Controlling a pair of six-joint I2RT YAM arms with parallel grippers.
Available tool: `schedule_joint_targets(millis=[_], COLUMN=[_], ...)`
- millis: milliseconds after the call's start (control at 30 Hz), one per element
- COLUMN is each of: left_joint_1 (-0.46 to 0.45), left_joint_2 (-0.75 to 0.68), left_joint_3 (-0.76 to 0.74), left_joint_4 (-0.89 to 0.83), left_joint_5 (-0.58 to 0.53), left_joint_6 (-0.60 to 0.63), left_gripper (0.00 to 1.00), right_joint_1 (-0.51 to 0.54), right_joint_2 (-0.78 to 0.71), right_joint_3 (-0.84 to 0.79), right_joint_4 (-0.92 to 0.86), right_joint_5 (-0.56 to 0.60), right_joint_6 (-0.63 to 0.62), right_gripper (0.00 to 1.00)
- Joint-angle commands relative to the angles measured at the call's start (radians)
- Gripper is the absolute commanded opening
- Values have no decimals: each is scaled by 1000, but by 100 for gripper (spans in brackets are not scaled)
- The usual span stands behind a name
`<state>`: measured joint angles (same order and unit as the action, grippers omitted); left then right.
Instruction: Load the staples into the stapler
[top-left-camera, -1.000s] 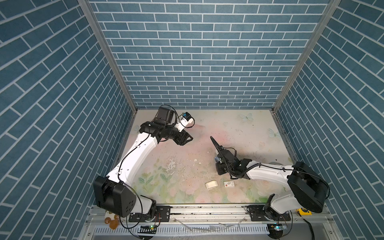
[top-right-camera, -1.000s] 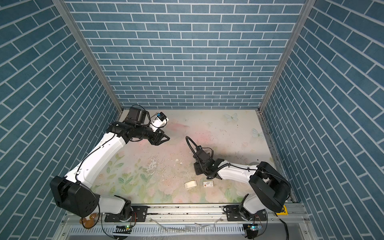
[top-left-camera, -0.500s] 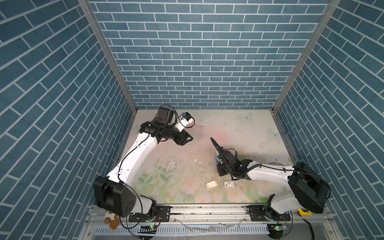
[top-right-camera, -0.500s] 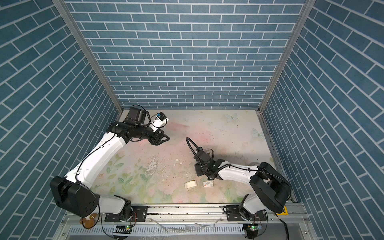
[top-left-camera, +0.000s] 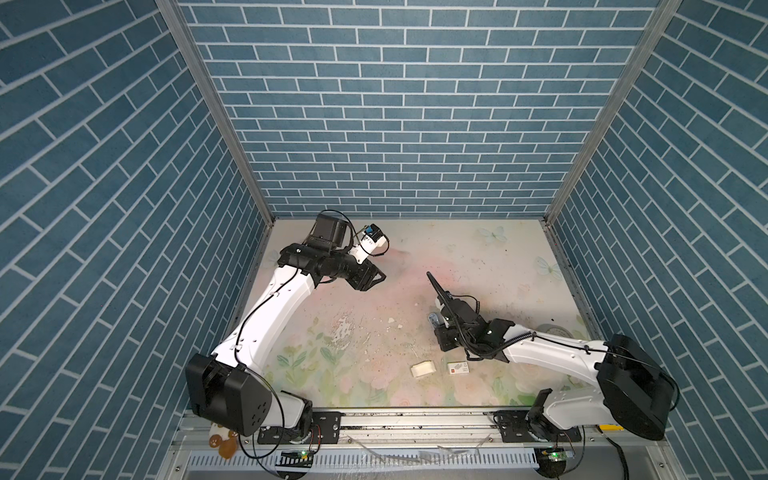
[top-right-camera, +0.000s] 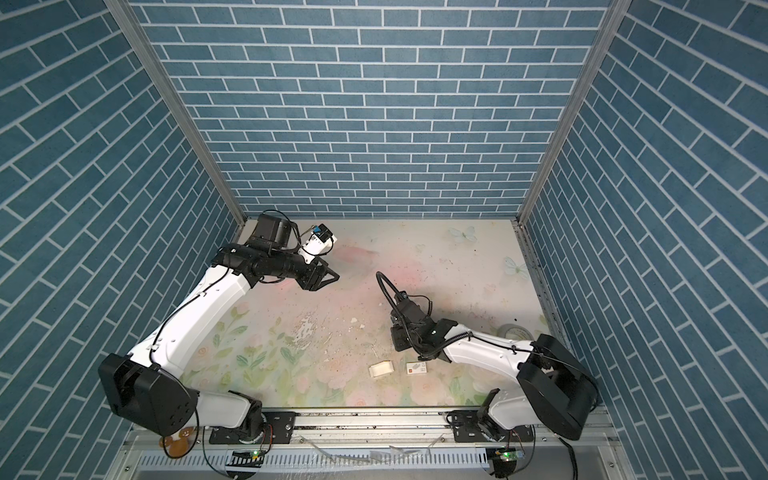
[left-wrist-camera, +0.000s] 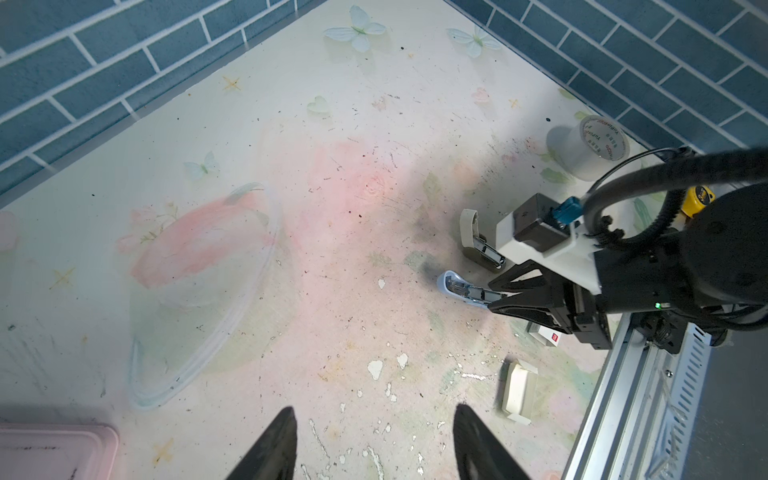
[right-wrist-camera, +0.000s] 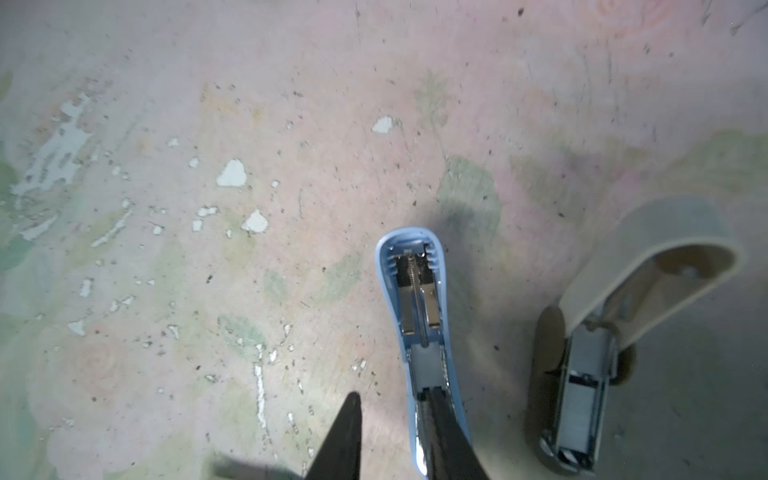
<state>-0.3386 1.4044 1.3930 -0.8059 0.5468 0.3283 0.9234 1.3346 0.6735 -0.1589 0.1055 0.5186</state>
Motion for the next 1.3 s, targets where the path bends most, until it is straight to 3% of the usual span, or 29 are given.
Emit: schedule_joint_targets(millis=[0,367,900,1267], left_joint_1=[8,19,46,53], left_joint_2=[-21,-44,-65,-92], left_joint_3=[38,39,28,0], left_joint_4=[-25,-89,-111,-111], left_joint_5=[10,74,84,79], left_joint_6=[19,82,94,91], left_gripper=[62,67,67,67], right_joint_1=[-9,-39,-43,-47], right_joint_2=[-19,110,188,217], right_joint_3=[38,74,100,99], right_joint_4=[-96,-111,-122,-101], right_joint_5=[36,-68,-10,-16], right_joint_6=[-23,-12,-43,-78], right_gripper=[35,41,41,33])
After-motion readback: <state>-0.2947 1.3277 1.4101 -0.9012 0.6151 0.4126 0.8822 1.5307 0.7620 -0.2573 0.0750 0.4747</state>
